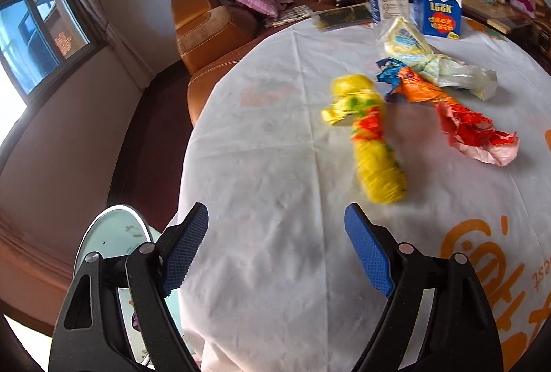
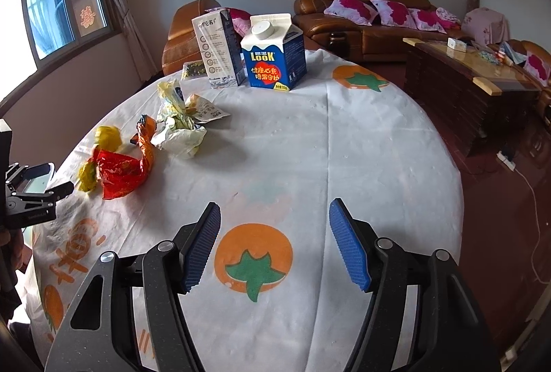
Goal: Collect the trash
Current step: 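Grasp the yellow candy wrapper with the left gripper while the right approaches the white snack packet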
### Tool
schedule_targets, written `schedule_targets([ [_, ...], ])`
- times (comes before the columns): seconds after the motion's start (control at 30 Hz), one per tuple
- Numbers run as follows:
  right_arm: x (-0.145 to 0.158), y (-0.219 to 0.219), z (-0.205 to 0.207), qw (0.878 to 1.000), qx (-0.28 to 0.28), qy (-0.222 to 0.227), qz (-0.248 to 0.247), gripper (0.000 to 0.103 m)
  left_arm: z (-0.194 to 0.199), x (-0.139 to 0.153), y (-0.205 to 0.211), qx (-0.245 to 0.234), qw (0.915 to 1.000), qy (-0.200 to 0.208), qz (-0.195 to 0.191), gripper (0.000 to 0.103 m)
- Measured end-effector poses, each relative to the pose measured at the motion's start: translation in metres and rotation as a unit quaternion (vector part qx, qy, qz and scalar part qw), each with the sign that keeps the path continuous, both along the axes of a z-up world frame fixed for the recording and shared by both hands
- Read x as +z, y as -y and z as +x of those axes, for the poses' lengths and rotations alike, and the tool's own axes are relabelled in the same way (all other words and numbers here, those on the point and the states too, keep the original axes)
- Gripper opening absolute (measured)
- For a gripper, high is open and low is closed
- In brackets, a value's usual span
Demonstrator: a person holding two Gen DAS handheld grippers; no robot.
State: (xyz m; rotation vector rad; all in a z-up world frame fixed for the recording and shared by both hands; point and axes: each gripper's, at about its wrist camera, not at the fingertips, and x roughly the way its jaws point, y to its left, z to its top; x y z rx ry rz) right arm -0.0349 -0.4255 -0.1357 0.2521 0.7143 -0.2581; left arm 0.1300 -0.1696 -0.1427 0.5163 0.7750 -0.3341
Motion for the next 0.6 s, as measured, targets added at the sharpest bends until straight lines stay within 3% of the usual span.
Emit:
schedule_targets([
  [0.2, -0.001, -0.001, 0.001, 1.0, -0.001, 0.0, 0.0, 0.065, -0.018, 0.014, 0.014, -0.01, 0.9991, 0.007, -0.042, 0.08],
  [0.43, 0.001, -0.002, 0.0, 1.0, 0.002, 0.004, 0.002, 0.066, -0.017, -0.002, 0.049, -0.029, 0.9987, -0.013, -0.039, 0.08],
  [0.53, 0.002, -0.003, 0.002, 1.0, 0.003, 0.006, 0.004, 0.066, -0.008, -0.008, 0.05, -0.03, 0.9981, -0.034, -0.043, 0.056],
  [0.57, 0.003, -0.002, 0.003, 1.0, 0.003, 0.007, 0.006, 0.066, -0.005, -0.009, 0.048, -0.033, 0.9978, -0.039, -0.042, 0.045],
  [0.6, 0.004, -0.002, 0.005, 1.0, 0.003, 0.008, 0.009, 0.066, -0.004, -0.01, 0.047, -0.035, 0.9976, -0.042, -0.042, 0.027],
])
